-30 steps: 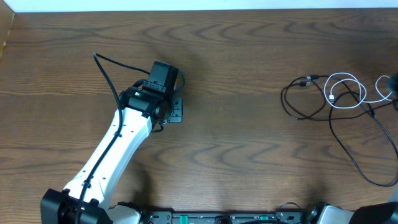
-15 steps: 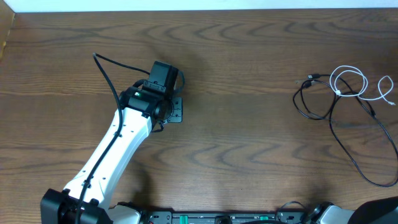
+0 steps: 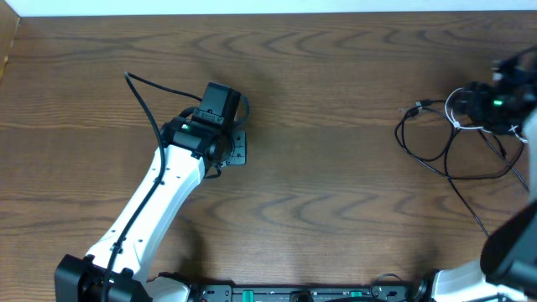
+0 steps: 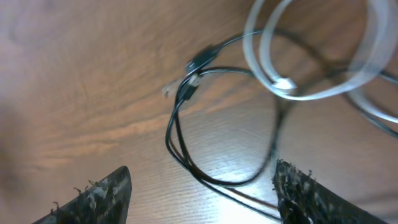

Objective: Untangle cables

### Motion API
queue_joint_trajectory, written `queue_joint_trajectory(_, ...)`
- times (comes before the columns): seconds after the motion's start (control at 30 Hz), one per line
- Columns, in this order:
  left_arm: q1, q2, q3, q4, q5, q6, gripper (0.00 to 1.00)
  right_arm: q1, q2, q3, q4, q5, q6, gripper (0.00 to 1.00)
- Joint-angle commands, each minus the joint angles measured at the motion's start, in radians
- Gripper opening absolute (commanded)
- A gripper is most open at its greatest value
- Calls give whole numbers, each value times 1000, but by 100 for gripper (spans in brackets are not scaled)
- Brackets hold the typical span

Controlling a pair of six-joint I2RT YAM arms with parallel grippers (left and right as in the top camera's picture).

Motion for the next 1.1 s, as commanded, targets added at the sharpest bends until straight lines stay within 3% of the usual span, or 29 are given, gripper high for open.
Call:
queue_joint_trajectory(0.0, 5, 0, -5, -4, -4, -6, 41, 93, 102, 1, 36, 47, -53, 70)
queue_joint_trajectory(0.3, 5, 0, -5, -6, -4, -32, 43, 294, 305, 1, 220, 388, 199, 66)
queue_joint_trajectory(0.47, 5, 0, -5, -8, -4, -32, 44, 348, 340, 1, 237, 400, 315, 63)
queue_joint_trajectory(0.77, 5, 0, -5, -8, -4, -32, 45, 369, 360, 0, 175, 468, 393, 50)
queue_joint_trajectory(0.8, 5, 0, -5, -11, -4, -32, 45, 367, 364, 0, 165, 484, 393, 47)
queue_joint_trajectory(0.9, 5, 0, -5, -11, -4, -32, 45, 358, 367, -10, 151, 517, 393, 23)
queue_joint_trajectory(0.97, 5, 0, -5, -12, -4, -32, 45, 357, 367, -13, 147, 517, 393, 12)
queue_joint_trajectory(1.07, 5, 0, -5, -14, -4, -32, 45, 357, 367, -13, 142, 517, 393, 1)
